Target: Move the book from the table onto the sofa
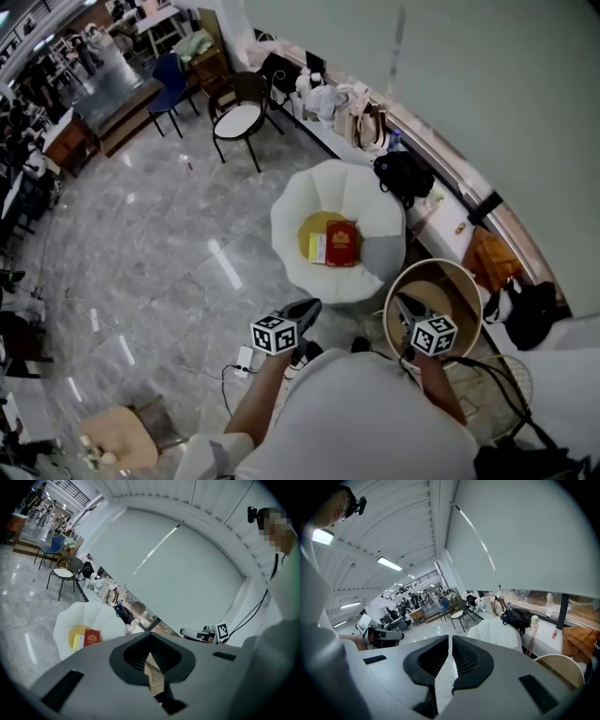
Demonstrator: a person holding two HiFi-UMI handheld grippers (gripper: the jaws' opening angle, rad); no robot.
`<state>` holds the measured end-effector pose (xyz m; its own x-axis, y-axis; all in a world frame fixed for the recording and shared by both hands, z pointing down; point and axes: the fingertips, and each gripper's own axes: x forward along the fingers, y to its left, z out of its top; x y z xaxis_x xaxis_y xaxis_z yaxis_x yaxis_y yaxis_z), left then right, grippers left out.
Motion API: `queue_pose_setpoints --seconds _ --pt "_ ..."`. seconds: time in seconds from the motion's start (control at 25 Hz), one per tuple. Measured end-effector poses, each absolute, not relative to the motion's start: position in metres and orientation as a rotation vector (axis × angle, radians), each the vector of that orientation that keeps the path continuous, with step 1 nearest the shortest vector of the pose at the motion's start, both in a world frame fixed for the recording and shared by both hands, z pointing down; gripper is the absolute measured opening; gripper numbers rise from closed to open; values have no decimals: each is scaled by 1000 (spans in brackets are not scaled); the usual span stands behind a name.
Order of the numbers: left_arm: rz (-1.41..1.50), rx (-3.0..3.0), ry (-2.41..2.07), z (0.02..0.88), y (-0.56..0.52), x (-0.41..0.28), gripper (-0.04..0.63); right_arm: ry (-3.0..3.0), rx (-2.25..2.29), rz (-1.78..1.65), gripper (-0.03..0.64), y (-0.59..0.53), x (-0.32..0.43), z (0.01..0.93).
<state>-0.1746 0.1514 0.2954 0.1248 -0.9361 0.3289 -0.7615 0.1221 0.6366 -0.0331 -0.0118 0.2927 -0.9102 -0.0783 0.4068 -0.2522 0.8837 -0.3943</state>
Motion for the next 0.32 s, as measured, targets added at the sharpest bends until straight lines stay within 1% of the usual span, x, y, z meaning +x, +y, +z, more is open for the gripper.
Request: queue_pose_setpoints --seconds 0.32 --pt "-314 1656 -1681 295 132 -175 2 -2666 224 649 51 -30 -36 292"
